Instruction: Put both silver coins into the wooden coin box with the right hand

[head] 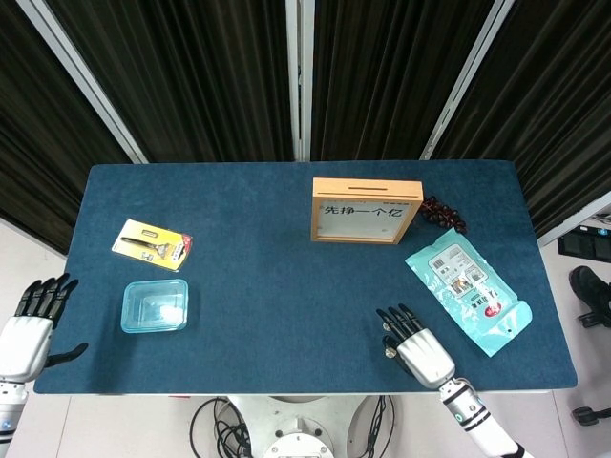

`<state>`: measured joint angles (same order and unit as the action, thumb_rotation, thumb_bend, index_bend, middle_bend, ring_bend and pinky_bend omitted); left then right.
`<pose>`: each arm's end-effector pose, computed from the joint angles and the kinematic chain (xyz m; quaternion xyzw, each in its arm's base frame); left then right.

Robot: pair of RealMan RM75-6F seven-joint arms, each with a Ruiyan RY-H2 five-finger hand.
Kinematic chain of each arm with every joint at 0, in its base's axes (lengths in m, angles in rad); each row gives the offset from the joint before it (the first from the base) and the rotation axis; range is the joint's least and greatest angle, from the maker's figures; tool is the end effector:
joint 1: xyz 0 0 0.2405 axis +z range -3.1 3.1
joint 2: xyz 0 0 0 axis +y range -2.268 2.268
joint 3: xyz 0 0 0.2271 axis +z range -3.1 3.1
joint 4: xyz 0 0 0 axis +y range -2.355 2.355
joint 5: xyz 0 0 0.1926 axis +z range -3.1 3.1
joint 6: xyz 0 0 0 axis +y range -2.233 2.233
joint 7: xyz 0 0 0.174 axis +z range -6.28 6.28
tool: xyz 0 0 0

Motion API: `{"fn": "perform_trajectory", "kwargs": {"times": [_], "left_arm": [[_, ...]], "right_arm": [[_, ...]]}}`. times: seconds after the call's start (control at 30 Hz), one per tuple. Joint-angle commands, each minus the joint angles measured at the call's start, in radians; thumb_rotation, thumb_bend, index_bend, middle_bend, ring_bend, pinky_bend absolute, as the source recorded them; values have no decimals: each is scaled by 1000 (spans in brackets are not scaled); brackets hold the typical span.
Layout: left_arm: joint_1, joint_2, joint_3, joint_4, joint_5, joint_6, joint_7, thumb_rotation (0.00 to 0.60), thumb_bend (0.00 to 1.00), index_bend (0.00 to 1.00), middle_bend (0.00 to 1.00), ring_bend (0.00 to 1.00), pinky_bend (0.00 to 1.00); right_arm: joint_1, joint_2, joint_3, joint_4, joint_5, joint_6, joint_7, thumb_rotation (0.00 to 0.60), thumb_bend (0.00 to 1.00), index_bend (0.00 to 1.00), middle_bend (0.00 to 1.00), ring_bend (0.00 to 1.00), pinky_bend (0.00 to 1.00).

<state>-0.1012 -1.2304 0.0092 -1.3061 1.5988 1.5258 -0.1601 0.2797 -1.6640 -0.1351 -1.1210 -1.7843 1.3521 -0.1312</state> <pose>-0.3056 0.2039 0.1472 -0.6341 -0.3587 -0.3926 0.5613 -0.2233 -0.2040 -0.0293 0.7899 -0.2767 0.3766 0.3972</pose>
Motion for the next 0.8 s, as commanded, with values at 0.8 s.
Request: {"fn": "perform_trajectory", "kwargs": {"times": [0.8], "left_arm": [[-2, 0, 5, -5, -3, -11, 14, 600, 45, 0, 0, 0, 0]], "right_arm": [[6, -21, 4, 42, -12, 34, 35, 600, 332, 615, 65, 0, 0]]}}
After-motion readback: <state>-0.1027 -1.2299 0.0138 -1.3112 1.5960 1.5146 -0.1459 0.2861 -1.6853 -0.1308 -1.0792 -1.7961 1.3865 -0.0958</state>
